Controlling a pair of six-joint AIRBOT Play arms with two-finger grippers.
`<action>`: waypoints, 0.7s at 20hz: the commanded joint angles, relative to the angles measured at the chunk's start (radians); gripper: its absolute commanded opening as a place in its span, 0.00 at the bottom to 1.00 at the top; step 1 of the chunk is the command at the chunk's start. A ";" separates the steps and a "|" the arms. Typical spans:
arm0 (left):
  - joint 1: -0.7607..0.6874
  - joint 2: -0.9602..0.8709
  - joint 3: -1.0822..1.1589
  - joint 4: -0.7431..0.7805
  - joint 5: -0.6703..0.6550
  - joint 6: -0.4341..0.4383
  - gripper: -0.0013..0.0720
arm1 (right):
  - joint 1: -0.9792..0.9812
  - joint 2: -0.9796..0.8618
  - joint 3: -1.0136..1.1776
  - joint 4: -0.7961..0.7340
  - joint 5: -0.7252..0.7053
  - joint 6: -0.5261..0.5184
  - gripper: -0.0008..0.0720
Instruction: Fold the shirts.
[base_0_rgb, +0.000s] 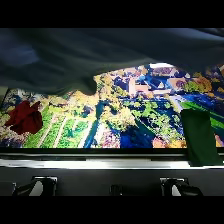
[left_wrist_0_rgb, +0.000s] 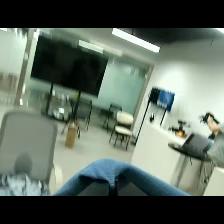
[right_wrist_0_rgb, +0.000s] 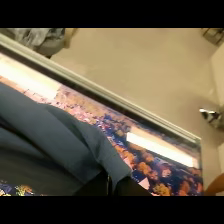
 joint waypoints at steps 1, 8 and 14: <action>0.024 0.015 0.096 0.006 0.035 -0.032 0.06 | 0.000 0.086 0.020 -0.056 0.130 0.056 0.07; 0.023 -0.158 0.066 0.104 -0.249 0.042 0.06 | 0.000 -0.108 -0.056 -0.020 0.665 0.097 0.07; -0.090 -0.486 -0.318 0.104 -0.257 0.217 0.06 | 0.002 -0.317 -0.681 0.106 0.085 0.108 0.07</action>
